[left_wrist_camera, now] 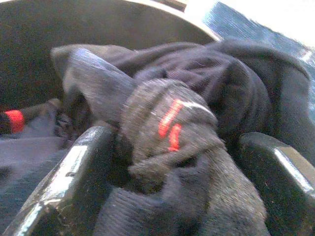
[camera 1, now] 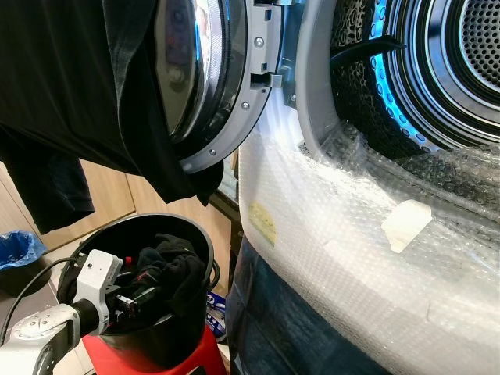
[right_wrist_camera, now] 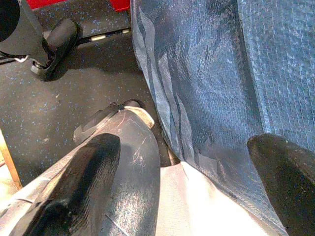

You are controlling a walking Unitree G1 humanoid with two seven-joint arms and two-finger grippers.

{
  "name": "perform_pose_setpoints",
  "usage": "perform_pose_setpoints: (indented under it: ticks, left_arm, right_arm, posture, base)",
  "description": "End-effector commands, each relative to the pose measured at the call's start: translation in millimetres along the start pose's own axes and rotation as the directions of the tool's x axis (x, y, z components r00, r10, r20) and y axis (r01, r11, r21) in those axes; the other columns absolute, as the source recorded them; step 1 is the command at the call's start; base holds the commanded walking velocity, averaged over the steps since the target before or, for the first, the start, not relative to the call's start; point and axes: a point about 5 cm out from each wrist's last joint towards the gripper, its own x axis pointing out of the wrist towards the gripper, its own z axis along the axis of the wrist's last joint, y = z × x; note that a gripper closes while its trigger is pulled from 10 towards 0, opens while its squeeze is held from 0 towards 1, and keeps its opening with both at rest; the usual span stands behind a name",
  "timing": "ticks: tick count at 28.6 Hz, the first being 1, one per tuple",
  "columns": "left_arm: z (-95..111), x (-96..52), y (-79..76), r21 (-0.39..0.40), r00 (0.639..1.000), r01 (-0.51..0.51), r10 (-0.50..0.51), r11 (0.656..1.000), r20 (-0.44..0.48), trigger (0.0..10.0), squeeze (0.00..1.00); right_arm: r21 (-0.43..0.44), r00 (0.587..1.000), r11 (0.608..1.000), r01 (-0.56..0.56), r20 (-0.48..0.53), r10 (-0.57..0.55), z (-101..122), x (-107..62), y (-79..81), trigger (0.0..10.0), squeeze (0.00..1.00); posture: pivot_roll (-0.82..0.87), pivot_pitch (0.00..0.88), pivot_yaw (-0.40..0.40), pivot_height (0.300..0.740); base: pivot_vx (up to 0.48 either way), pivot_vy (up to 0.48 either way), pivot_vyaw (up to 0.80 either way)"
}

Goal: Clothes washing

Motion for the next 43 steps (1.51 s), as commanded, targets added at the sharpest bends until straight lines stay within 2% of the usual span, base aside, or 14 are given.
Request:
perform_pose_setpoints:
  ticks: [1,4,5,6,7,28,34,37,43]
  left_arm:
    - [-4.3,-3.2,1.5,0.018,1.0,-0.004,0.005,1.0,-0.028,10.0,0.0]
    - [-3.0,-5.1,6.1,0.012,0.999,-0.037,0.037,0.999,-0.011,10.0,0.0]
    - [-1.3,-5.6,7.6,0.004,0.999,-0.044,0.044,0.999,0.004,5.8,0.0]
    - [-0.6,-5.7,8.1,0.003,0.999,-0.047,0.047,0.999,0.011,3.6,0.0]
    - [0.1,-5.8,8.5,0.001,0.999,-0.048,0.048,0.999,0.017,0.0,0.0]
    - [10.9,1.9,11.2,0.027,0.997,-0.062,0.061,0.998,0.036,0.0,0.0]
    - [19.8,0.2,13.3,0.014,0.994,-0.071,0.069,0.997,0.088,0.0,0.0]
    - [16.5,-1.2,12.4,0.046,0.997,-0.061,0.058,0.997,0.05,0.0,0.0]
    - [16.6,-1.2,9.9,0.043,0.997,-0.044,0.041,0.998,0.067,0.0,0.0]
  right_arm:
    - [-0.014,1.0,1.0,-0.001,-0.008,0.001,-2.3,-0.4,-0.7,10.0,0.0]
    - [-0.019,1.0,1.0,-0.002,-0.008,0.002,-2.4,-0.4,-0.5,10.0,0.0]
    - [-0.022,1.0,1.0,-0.003,-0.007,0.003,-2.4,-0.4,-0.4,10.0,0.0]
    - [-0.024,1.0,1.0,-0.003,-0.008,0.003,-2.5,-0.4,-0.2,10.0,0.0]
    - [-0.027,1.0,1.0,-0.004,-0.008,0.004,-2.5,-0.4,0.0,10.0,0.0]
    - [0.014,1.0,1.0,0.008,0.001,-0.008,-1.3,-0.2,-0.1,10.0,0.0]
    - [0.031,1.0,0.999,0.018,0.002,-0.018,-1.8,-0.3,-0.7,10.0,0.0]
    - [0.032,1.0,0.999,0.017,0.002,-0.017,-2.1,-0.3,-0.7,10.0,0.0]
    - [0.024,1.0,1.0,0.016,0.001,-0.016,-1.9,-0.3,-1.0,10.0,0.0]
  posture:
    - [0.32,0.0,-0.055,0.74]
    - [0.32,0.0,-0.055,0.74]
    - [0.32,0.0,-0.056,0.74]
    - [0.32,0.0,-0.056,0.74]
    - [0.32,0.0,-0.055,0.74]
    - [0.3,0.0,-0.041,0.74]
    - [0.3,0.0,-0.041,0.74]
    - [0.31,0.0,-0.043,0.74]
    - [0.31,0.0,-0.045,0.74]
  base:
    - [0.0,0.0,0.0]
    - [0.0,0.0,0.0]
    - [0.0,0.0,0.0]
    - [0.0,0.0,0.0]
    - [0.0,0.0,0.0]
    - [0.0,0.0,0.0]
    - [0.0,0.0,0.0]
    - [0.0,0.0,0.0]
    - [0.0,0.0,0.0]
